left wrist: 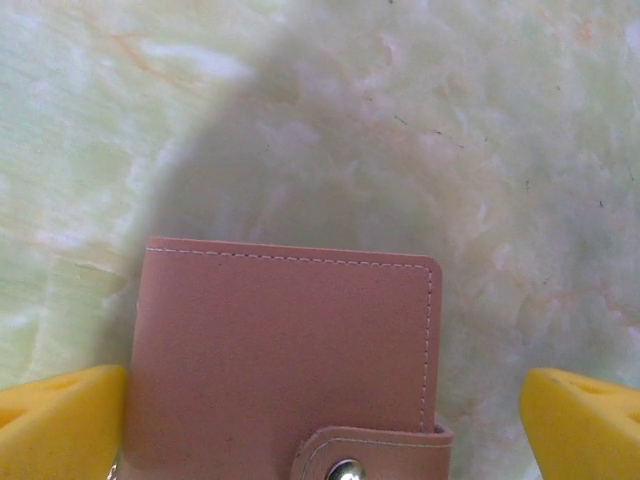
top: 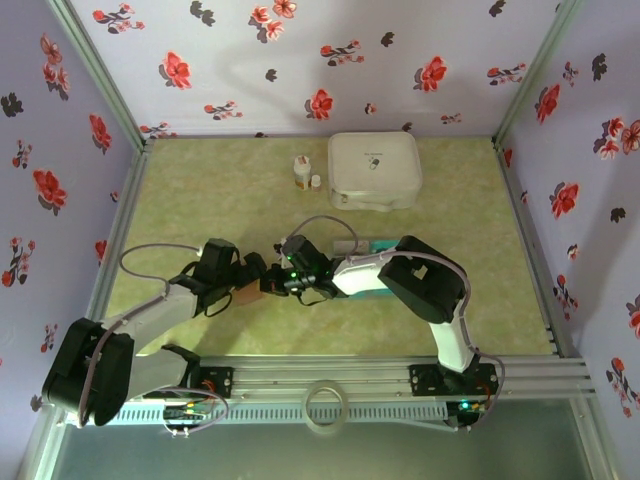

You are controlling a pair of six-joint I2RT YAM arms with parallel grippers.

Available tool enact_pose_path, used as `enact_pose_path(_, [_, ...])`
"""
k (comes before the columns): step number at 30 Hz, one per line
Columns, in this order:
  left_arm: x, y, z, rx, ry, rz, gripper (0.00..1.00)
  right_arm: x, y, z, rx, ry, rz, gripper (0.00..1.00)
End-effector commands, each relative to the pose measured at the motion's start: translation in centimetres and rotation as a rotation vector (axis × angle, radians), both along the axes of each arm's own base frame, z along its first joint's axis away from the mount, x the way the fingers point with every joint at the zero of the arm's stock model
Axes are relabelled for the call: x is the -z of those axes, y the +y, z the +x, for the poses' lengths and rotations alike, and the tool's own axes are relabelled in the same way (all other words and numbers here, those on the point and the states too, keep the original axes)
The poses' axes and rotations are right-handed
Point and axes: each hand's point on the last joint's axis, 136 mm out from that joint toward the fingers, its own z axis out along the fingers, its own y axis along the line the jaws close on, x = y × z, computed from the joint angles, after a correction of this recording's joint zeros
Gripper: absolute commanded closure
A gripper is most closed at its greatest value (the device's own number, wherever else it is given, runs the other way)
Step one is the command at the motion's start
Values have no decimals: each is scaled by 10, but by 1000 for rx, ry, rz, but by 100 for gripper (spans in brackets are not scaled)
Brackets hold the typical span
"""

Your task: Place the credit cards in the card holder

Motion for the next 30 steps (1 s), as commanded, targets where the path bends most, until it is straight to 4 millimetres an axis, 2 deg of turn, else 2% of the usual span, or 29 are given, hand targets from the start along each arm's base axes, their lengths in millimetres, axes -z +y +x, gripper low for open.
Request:
enact_pose_path(1, [-8,-3,2,23,-10,6,0,-19,1,7,14,-15,63,100])
enact_pose_path(10, [-61,13,21,-3,-72,-32,0,-62,-26,29,59,-58,136,100])
enact_pose_path(16, [-88,21,32,-37,-111,-131,0,-102,-35,41,66,-114,178,100])
enact_pose_path(24, [-128,12,54,-60,-190,-350,0,-161,-36,49,64,-187,254,100])
enact_pose_path(30, [-156,-1,72,-76,-257,-537,0,-188,-32,52,66,-205,311,100])
